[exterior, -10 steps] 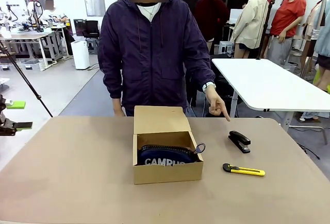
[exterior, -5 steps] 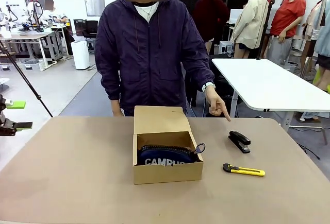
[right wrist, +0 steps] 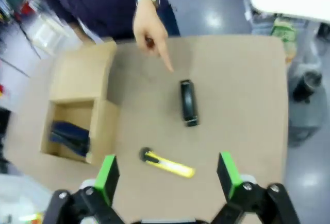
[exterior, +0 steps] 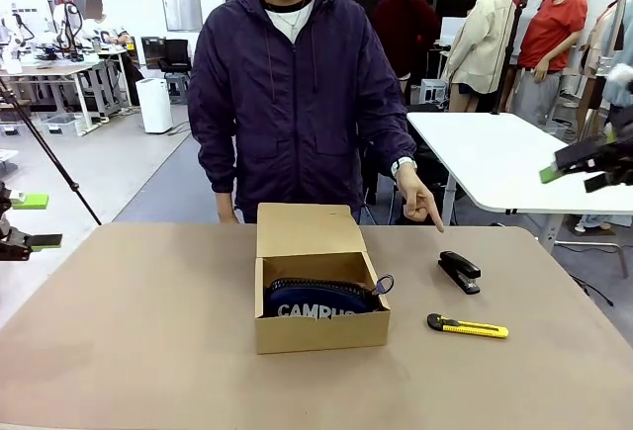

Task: Pack the items into the box.
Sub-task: Pick up the item indicated by the person and place it inside the Mailer Box.

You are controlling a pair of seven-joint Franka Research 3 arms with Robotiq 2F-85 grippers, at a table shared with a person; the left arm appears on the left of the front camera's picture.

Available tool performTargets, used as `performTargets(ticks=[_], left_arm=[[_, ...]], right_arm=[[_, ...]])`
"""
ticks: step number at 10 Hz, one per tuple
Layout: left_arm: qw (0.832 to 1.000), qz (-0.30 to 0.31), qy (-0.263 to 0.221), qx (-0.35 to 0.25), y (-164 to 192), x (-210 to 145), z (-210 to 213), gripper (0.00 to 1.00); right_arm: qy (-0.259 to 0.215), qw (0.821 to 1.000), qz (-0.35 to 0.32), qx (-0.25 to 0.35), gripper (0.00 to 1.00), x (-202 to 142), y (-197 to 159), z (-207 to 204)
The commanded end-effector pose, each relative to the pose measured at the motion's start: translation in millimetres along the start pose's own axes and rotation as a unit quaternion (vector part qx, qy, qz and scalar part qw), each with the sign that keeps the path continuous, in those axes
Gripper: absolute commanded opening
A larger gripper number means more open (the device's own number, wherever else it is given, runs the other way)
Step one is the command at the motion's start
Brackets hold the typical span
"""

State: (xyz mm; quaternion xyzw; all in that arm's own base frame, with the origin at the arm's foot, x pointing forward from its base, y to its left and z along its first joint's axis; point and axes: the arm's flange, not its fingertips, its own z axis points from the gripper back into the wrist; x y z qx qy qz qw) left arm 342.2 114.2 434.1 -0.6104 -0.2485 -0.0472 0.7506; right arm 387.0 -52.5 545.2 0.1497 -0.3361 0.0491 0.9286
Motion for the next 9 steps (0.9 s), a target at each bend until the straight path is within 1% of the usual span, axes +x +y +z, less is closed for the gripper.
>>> performTargets(ticks=[1, 2, 3, 4, 5, 9], left_arm=[[1.000, 0.005, 0.003, -0.001, -4, 0, 3, 1.00], [1.000, 0.005, 0.003, -0.001, -4, 0, 3, 1.00], [1.000, 0.005, 0.003, -0.001, -4, 0, 3, 1.00], [1.000, 0.005, 0.003, -0.001, -4, 0, 3, 1.00], [1.000, 0.005, 0.003, -0.001, -4, 0, 3, 1.00], [1.000, 0.005, 0.003, -0.001, -4, 0, 3, 1.00]], right_arm=[[0.001, 0.986, 0.138, -0.095, 1.00, -15, 9, -29], [-0.012, 0.985, 0.146, -0.091, 1.00, -20, 27, -42], [-0.014, 0.989, 0.130, -0.072, 1.00, -25, 35, -53], [0.002, 0.993, 0.104, -0.061, 1.00, -28, 28, -50], [0.003, 0.985, 0.157, -0.077, 1.00, -17, 40, -43], [0.008, 0.985, 0.156, -0.078, 1.00, -20, 37, -47]])
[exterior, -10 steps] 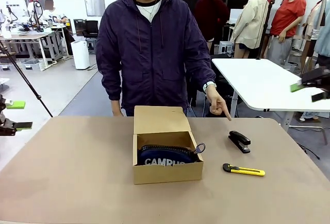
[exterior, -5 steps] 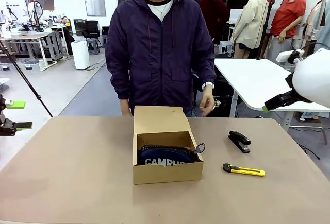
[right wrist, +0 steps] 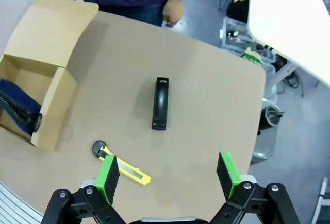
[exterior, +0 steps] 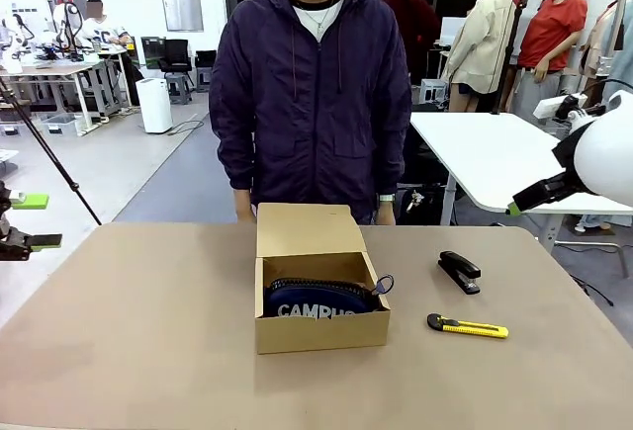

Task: Pack the items into the box.
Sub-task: Pick up the item indicated by the person and place it inside the Mailer Box.

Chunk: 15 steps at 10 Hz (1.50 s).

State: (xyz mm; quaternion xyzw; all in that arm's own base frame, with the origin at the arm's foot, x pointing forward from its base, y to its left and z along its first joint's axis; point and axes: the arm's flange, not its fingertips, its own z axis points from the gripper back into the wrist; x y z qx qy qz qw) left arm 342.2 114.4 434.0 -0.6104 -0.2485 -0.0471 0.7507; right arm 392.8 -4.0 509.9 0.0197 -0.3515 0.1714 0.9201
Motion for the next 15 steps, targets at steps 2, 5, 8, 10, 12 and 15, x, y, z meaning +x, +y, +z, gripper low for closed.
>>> performTargets(ticks=[2, 5, 8, 10, 12, 15], left_arm=[[1.000, 0.005, 0.003, -0.001, -4, 0, 3, 1.00], [1.000, 0.005, 0.003, -0.001, -4, 0, 3, 1.00], [1.000, 0.005, 0.003, -0.001, -4, 0, 3, 1.00], [1.000, 0.005, 0.003, -0.001, -4, 0, 3, 1.00], [1.000, 0.005, 0.003, -0.001, -4, 0, 3, 1.00], [1.000, 0.005, 0.003, -0.001, -4, 0, 3, 1.00]], right_arm=[[0.057, 0.997, 0.033, 0.038, 1.00, 37, 10, -30], [0.181, 0.981, 0.044, 0.060, 1.00, 62, 34, -99], [0.273, 0.961, 0.001, 0.038, 1.00, 65, 39, -163], [0.289, 0.957, -0.006, 0.024, 1.00, 63, 36, -197], [0.314, 0.949, -0.029, 0.021, 1.00, 57, 28, -233], [0.306, 0.950, -0.066, -0.007, 1.00, 52, 17, -274]])
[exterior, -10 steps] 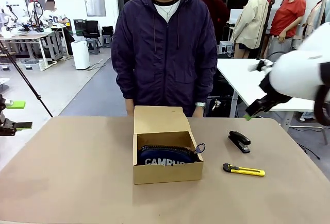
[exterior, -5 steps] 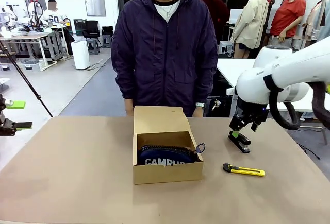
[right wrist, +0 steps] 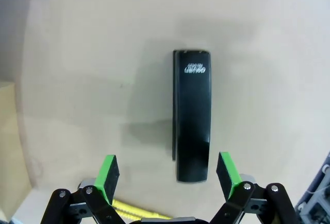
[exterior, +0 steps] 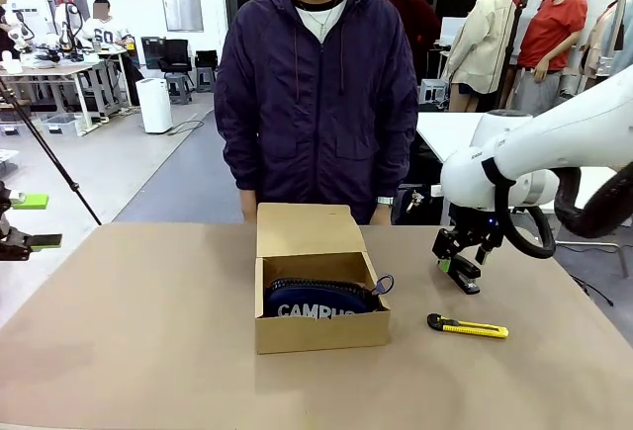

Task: Pack the items into the box.
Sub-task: Pick up the item indicated by the person and place it inside the Mailer Box.

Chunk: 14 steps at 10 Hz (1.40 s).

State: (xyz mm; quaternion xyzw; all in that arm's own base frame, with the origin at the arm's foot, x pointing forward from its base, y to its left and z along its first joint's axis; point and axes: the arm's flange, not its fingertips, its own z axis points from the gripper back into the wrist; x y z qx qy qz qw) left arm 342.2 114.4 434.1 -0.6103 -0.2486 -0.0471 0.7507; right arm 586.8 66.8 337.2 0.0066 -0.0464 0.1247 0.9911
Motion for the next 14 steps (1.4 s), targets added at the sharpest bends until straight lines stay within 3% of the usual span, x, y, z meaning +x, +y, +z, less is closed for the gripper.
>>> performTargets(ticks=[1, 8, 9, 10, 14], left_arm=[[1.000, 0.005, 0.003, -0.001, -4, 0, 3, 1.00], [1.000, 0.005, 0.003, -0.001, -4, 0, 3, 1.00], [1.000, 0.005, 0.003, -0.001, -4, 0, 3, 1.00], [1.000, 0.005, 0.003, -0.001, -4, 0, 3, 1.00], [1.000, 0.005, 0.003, -0.001, -4, 0, 3, 1.00]], right_arm=[[-0.001, 1.000, -0.016, -0.027, 1.00, 16, -1, -10], [0.012, 0.999, -0.029, -0.043, 0.97, 34, -9, -36], [0.004, 0.999, -0.026, -0.041, 0.40, 34, -9, -35], [0.000, 0.998, -0.029, -0.051, 0.00, 34, -9, -36], [-0.021, 0.996, -0.033, -0.078, 0.00, 32, -10, -37]])
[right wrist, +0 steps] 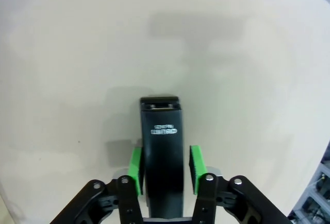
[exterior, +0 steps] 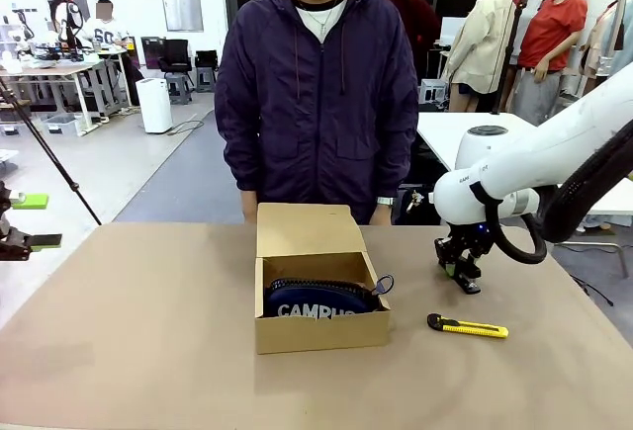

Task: Pack the items into the box.
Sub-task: Pick up the item indicated by the person and place it inside the Mailer Box.

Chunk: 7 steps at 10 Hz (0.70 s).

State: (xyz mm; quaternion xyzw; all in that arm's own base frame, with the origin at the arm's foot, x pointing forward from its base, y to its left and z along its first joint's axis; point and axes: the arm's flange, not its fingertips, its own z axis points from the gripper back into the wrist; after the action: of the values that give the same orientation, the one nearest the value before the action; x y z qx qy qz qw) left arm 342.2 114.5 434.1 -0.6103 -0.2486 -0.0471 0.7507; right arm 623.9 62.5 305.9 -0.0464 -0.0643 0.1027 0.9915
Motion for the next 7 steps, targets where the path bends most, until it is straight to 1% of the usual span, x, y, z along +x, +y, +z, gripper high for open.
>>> performTargets(ticks=[1, 4, 7], left_arm=[[1.000, 0.005, 0.003, -0.001, -4, 0, 3, 1.00], [1.000, 0.005, 0.003, -0.001, -4, 0, 3, 1.00], [1.000, 0.005, 0.003, -0.001, -4, 0, 3, 1.00]], right_arm=[[-0.008, 1.000, -0.012, -0.024, 0.00, 0, 3, -2], [-0.001, 1.000, -0.007, -0.021, 0.00, 0, 4, -3], [0.000, 1.000, -0.005, 0.004, 0.00, -5, 3, 8]])
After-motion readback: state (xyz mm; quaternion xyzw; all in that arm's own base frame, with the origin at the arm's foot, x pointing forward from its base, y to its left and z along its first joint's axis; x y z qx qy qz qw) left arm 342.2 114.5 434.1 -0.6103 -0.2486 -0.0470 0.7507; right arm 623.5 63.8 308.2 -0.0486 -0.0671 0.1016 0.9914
